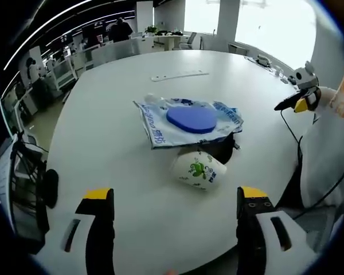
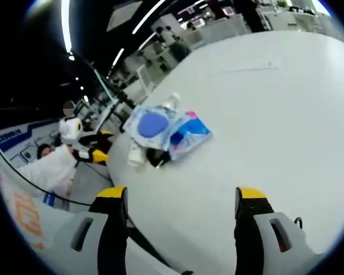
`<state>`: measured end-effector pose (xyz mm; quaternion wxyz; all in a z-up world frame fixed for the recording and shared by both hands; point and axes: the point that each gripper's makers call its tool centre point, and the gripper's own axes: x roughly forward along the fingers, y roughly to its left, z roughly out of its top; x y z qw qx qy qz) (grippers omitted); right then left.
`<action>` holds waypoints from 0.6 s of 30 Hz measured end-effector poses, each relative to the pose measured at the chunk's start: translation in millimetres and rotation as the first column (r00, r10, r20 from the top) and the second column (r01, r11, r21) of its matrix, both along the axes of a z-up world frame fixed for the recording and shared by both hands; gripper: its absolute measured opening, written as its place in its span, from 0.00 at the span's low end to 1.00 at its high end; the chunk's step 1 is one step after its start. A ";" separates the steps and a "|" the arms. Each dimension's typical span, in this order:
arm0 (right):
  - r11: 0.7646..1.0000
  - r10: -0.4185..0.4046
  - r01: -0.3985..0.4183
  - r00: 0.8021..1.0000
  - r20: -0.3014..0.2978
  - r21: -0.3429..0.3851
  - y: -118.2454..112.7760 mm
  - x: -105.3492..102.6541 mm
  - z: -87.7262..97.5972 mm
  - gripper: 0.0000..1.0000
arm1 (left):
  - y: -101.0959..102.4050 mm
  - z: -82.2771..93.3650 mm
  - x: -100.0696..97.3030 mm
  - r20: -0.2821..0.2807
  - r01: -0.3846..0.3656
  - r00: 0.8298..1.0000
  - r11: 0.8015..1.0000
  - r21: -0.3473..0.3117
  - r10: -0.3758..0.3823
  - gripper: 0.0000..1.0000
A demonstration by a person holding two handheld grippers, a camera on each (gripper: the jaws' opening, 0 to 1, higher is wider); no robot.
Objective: Arrange the tabletop items into an orderly group along one side of the table until the central work area is clear of visible clutter.
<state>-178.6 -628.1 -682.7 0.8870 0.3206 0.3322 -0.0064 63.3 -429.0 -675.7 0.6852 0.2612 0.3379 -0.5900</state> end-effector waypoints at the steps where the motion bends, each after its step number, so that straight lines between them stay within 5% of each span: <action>1: 1.000 0.000 0.000 1.000 0.000 0.000 -0.1 0.1 0.0 0.75 | 0.1 -0.3 -0.1 -0.001 0.000 1.000 1.000 0.001 0.000 0.90; 18: 1.000 0.013 -0.013 1.000 -0.015 0.022 5.4 3.2 -6.3 0.72 | 0.8 -0.6 0.8 -0.023 -0.015 1.000 1.000 -0.006 0.015 0.86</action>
